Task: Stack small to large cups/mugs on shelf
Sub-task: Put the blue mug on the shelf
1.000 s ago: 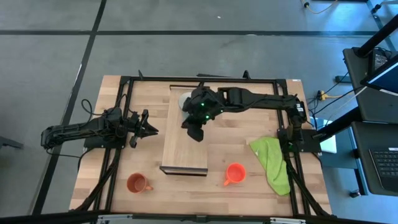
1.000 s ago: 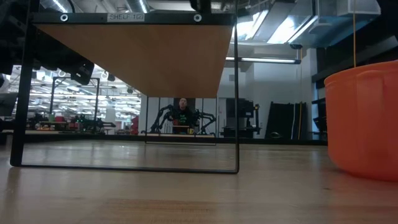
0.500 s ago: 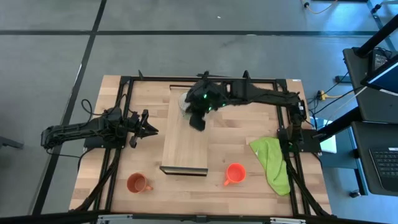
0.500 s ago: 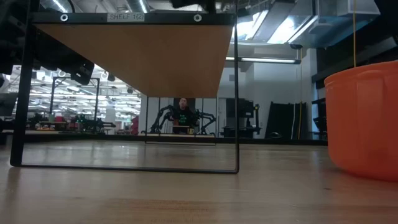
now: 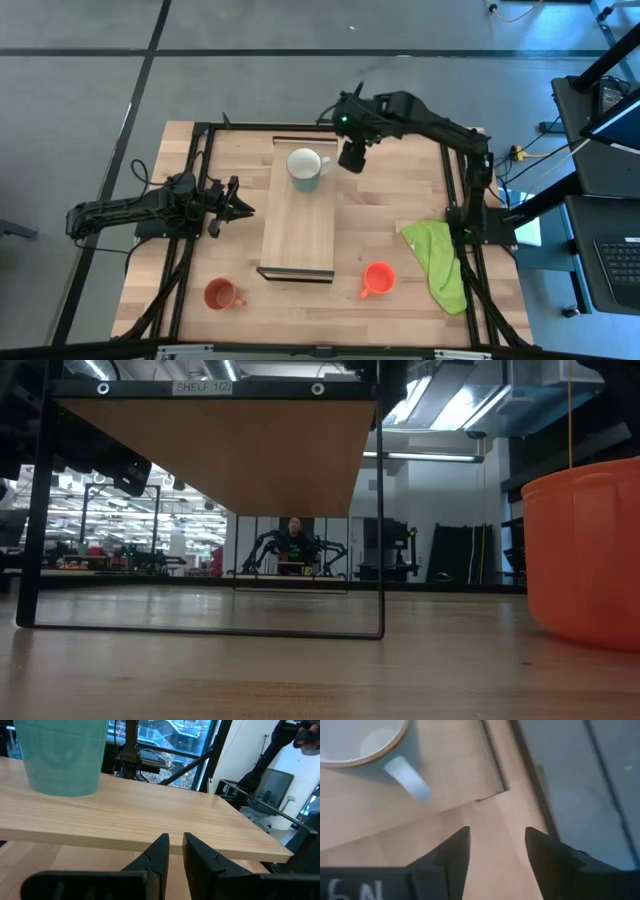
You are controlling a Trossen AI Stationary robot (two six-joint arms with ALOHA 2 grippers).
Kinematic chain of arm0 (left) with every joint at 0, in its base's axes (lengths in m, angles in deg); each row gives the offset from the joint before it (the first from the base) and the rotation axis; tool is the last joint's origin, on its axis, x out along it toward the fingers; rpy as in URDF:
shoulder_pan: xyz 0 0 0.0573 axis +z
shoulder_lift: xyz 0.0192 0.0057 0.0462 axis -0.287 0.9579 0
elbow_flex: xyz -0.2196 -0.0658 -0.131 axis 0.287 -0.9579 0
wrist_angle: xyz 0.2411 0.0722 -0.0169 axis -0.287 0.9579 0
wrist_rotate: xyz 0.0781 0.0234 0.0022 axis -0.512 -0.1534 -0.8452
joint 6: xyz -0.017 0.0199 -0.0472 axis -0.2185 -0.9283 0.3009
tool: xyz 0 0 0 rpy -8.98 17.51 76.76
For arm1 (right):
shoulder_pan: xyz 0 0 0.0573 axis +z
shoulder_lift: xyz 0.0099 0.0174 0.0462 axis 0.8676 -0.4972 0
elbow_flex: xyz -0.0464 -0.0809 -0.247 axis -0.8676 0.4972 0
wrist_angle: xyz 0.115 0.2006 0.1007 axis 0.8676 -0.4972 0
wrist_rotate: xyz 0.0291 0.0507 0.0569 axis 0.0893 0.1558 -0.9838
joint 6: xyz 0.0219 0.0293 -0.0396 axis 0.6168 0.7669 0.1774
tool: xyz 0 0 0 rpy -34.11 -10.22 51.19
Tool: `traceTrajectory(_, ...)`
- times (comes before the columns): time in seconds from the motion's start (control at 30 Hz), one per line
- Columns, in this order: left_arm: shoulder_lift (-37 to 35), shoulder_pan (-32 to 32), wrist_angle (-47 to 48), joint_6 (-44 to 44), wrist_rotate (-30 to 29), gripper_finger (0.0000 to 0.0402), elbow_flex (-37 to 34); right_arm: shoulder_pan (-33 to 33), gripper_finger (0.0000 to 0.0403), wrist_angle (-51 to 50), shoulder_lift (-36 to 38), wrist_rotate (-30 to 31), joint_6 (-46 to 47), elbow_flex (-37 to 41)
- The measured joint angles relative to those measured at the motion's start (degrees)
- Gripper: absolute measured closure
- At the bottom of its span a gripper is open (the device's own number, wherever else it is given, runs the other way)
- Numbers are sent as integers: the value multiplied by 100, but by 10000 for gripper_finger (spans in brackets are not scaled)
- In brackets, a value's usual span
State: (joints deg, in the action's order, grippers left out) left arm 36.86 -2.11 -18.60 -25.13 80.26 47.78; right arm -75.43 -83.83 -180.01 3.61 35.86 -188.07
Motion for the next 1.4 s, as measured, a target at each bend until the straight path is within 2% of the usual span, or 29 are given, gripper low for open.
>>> traceTrajectory(0.07, 0, 0, 0, -2, 0, 351, -1, -105, 241, 196, -6, -221, 0, 209)
traceTrajectory(0.27, 0, 0, 0, 0, 0, 351, -1, -275, 364, 1012, -2, -255, -46, 487)
traceTrajectory(0.33, 0, 0, 0, -2, 0, 351, 1, -301, 392, 1170, 2, -342, -41, 539)
traceTrajectory(0.67, 0, -1, 0, 0, 0, 351, 0, -496, 397, 1584, 0, -1407, 273, 1278)
traceTrajectory(0.97, 0, 0, 0, 0, 0, 351, 1, -485, 399, 2115, -2, -1852, 407, 1699)
traceTrajectory(1.4, 0, -1, 0, 0, 0, 351, -1, -415, 401, 2205, -2, -2125, 418, 1714)
